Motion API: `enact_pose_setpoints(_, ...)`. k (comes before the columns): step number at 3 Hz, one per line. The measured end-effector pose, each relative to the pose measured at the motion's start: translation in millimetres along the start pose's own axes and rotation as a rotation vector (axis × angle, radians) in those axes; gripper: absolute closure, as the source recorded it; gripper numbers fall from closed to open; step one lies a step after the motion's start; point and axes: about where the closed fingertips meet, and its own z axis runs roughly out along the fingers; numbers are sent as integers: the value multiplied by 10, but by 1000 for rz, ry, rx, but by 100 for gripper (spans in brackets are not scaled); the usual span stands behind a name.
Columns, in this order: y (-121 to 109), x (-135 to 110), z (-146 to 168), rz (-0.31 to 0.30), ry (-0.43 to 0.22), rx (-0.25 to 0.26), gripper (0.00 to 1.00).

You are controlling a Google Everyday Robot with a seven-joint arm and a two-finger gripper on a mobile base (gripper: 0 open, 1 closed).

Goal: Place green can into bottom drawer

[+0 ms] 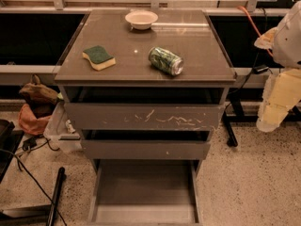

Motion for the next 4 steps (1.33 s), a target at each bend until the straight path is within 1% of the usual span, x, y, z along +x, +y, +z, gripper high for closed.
enact_pose_setpoints(1, 0, 0, 0, 0, 0, 0, 0)
enact_pose_setpoints(2, -181, -130, 179, -23, -49, 7, 0)
enact_pose_setpoints(3, -553, -359, 446, -60, -172, 28, 0)
enact_pose_setpoints(4, -553, -359, 447, -60, -172, 28, 0)
